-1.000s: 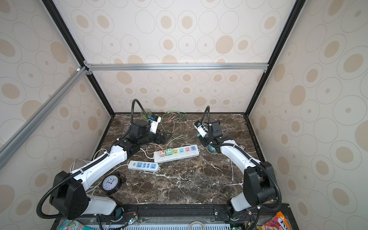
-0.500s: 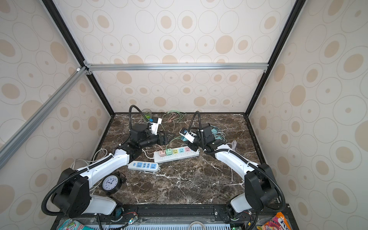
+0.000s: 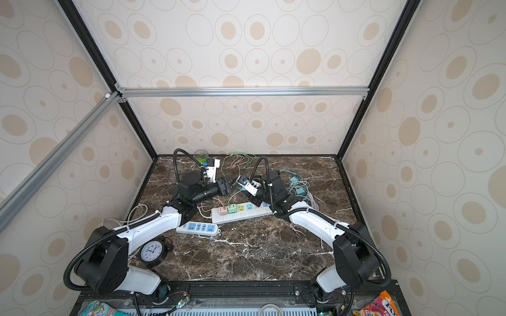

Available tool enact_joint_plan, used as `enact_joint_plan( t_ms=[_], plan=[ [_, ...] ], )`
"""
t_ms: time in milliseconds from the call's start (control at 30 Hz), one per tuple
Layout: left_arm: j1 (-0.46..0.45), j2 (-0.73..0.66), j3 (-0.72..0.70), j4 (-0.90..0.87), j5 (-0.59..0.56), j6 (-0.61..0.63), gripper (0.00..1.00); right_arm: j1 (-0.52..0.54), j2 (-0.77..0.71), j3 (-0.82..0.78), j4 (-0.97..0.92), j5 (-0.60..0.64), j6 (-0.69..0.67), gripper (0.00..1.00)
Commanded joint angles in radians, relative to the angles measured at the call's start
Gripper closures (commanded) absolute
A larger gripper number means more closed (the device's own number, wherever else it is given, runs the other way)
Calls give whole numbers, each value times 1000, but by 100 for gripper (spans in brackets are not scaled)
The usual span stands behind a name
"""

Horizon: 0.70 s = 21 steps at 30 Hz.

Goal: Insert plugs into power strip
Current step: Pass the plug.

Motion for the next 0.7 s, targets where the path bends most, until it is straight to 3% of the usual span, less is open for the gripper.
enact_joint_plan(
  t_ms=[0, 233, 567, 667],
  plan=[
    [-4, 15, 0, 35, -27, -21, 38, 15, 10, -7, 82, -10, 15, 84],
    [-9, 37, 1, 51, -1, -24, 39, 22, 24, 1, 93, -11, 41, 84],
    [-13, 61, 14, 48, 7, -19, 61, 28, 46, 34, 65, -10, 84, 84],
    [-15, 64, 17, 37, 7, -12, 61, 29, 51, 51, 38, -25, 98, 83]
  ],
)
